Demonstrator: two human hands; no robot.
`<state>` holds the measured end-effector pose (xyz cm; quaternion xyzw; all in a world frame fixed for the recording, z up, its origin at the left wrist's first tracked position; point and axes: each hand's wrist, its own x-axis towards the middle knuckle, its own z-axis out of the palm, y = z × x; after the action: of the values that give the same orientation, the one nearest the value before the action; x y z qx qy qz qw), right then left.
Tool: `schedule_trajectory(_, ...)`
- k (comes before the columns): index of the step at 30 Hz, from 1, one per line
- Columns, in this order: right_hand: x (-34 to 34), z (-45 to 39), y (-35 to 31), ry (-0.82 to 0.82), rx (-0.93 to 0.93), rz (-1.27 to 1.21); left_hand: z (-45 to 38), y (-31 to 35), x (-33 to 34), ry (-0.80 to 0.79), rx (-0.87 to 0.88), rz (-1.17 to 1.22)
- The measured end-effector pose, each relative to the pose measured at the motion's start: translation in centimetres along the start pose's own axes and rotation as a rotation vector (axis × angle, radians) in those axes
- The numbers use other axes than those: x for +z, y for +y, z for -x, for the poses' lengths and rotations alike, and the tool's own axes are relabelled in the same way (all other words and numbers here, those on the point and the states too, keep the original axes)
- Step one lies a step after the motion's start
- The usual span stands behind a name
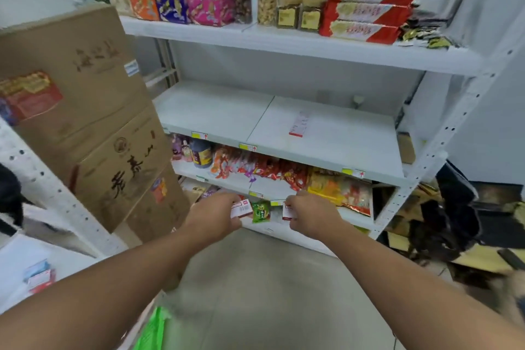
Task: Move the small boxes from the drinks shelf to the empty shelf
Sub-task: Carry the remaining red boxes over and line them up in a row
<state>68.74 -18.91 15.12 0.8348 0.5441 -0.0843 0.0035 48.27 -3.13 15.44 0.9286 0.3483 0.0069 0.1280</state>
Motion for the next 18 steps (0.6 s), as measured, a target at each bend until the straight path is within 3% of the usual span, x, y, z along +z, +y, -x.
schedule_trajectory(9,1.1,-2.3,9.1,0.019,0.043,-0.053,-6.9,6.8,1.8,-0.017,0.052,-0.007)
schedule_trajectory(18,0.1,-7.5,10.9,0.005,0.126,-0.016,-14.9,6.4,2.8,-0.005,0.143,0.069)
